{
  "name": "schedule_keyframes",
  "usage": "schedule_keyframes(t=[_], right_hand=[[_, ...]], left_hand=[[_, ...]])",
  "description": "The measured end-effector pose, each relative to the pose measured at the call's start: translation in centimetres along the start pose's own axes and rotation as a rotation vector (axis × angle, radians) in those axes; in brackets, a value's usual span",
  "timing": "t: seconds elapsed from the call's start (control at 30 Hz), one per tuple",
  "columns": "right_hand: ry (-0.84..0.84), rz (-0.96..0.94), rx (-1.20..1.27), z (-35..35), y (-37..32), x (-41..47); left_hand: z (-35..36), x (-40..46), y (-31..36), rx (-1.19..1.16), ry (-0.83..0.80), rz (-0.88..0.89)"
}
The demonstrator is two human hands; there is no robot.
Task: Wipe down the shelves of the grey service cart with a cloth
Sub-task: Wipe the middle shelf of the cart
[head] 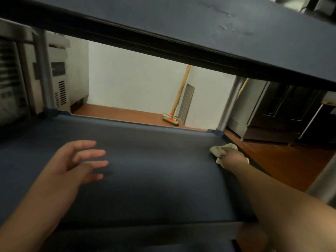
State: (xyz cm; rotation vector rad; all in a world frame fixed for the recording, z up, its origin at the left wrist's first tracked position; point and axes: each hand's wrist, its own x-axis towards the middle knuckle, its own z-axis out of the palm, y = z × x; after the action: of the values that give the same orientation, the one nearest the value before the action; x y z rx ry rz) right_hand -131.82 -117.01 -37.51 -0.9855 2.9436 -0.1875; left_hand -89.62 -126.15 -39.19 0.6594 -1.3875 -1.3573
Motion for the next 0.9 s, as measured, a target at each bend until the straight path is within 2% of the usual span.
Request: schedule_keyframes(t=[0.03, 0.27, 0.43, 0.6, 0.8, 0.9], right_hand=[[0.004, 0.016, -0.004, -0.1, -1.7, -0.8], [-0.076, -0.182, 0.130, 2.1, -17.7, -6.0], [-0.160, -0.421, 0.137, 3.7, -31.0, -11.6], [-0.186, -0.590, 0.174, 5.1, -42.7, -16.6], [-0.212, -0.751, 0.117, 6.7, -50.8, -21.0], [-0.188, -0.829, 0.171, 6.7, -52.3, -22.4]], left_hand=[[-1.1, -0.3, 0.2, -0.023, 0.022, -0.003], [-7.9, -0.3, 2.2, -0.064, 0.177, 0.011], [-11.6, -0.5, 3.3, -0.025, 0.214, -0.005], [-15.4, -0.4, 5.0, -0.055, 0.350, -0.025], [-17.7, -0.7, 5.9, 0.007, 0.460, -0.008], [-18.0, -0.7, 5.9, -0.025, 0.425, 0.003]])
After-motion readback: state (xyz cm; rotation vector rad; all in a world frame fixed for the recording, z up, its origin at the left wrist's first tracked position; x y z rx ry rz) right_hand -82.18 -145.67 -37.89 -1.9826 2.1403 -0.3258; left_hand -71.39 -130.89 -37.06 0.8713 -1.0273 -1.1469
